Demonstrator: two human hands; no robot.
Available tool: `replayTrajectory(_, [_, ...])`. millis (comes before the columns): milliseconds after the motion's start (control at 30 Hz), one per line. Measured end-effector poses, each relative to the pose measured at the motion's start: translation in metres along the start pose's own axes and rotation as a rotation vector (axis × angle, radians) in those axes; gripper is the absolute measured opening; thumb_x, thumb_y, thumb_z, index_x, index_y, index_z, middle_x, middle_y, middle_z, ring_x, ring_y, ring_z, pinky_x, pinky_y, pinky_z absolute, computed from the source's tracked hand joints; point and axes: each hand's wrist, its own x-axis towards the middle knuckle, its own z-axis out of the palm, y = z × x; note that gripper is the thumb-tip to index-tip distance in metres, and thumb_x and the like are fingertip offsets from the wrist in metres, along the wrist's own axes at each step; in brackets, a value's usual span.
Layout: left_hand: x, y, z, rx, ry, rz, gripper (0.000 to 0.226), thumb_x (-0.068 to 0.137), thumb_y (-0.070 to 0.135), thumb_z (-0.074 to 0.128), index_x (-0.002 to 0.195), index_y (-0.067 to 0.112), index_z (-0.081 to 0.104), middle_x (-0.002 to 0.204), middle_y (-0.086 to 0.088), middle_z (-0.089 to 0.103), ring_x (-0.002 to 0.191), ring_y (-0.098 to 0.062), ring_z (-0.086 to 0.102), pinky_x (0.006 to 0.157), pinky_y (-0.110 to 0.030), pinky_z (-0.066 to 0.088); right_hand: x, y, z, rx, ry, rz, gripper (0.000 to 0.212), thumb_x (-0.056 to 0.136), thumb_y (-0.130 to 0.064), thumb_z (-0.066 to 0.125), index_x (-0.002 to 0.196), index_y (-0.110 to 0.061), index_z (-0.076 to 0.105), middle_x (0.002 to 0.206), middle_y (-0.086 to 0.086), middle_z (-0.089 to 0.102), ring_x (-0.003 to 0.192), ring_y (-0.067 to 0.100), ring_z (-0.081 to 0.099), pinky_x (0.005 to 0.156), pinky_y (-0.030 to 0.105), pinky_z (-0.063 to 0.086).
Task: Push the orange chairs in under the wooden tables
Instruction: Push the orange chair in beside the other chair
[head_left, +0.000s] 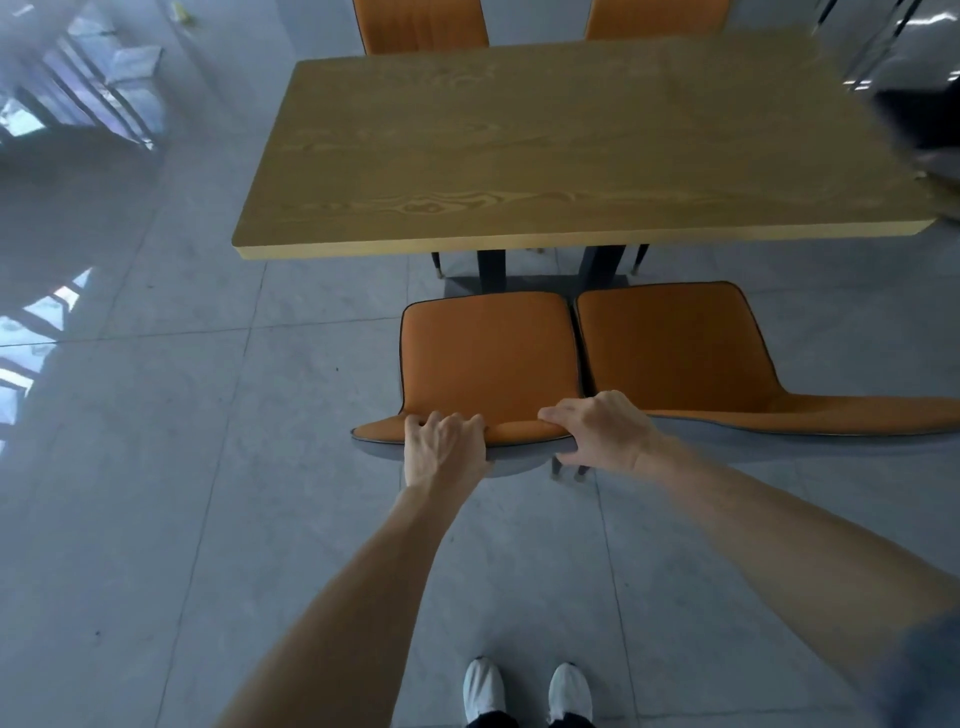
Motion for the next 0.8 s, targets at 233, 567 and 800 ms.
replayTrajectory(233, [0.000, 0.002, 0.002, 0.014, 0.002, -0.022, 0.018, 0.083, 0.035, 0.063, 0.096, 0.023, 0.061, 0.093, 0.001, 0.067, 0.092, -0.023, 0.058, 0.088, -0.039, 0.037, -0.002, 0.001, 0.001, -0.012, 0.051, -0.043, 0.049, 0.060, -0.035, 0.086, 0.101, -0.012, 0.069, 0.077, 0.004, 0.074, 0.055, 0.019, 0.068, 0.047, 0.033, 0.058])
replayTrajectory(567, [-0.010, 0.002, -0.008, -0.004, -0.061, -0.003, 0.030, 0.082, 0.039, 0.064, 0.102, 0.018, 0.055, 0.101, -0.002, 0.063, 0.102, -0.025, 0.056, 0.093, -0.041, 0.038, -0.004, -0.028, -0.015, -0.003, -0.164, 0.205, 0.045, 0.079, -0.035, 0.069, 0.119, -0.018, 0.055, 0.106, 0.002, 0.065, 0.087, 0.023, 0.064, 0.070, 0.037, 0.055])
replayTrajectory(800, [-0.046, -0.013, -0.028, -0.093, 0.087, -0.041, 0.027, 0.091, 0.040, 0.048, 0.098, 0.016, 0.059, 0.097, -0.003, 0.065, 0.098, -0.025, 0.058, 0.085, -0.040, 0.039, 0.016, -0.077, -0.041, -0.095, -0.256, 0.160, 0.039, 0.087, -0.031, 0.059, 0.120, -0.014, 0.047, 0.108, 0.008, 0.056, 0.099, 0.028, 0.055, 0.080, 0.040, 0.047])
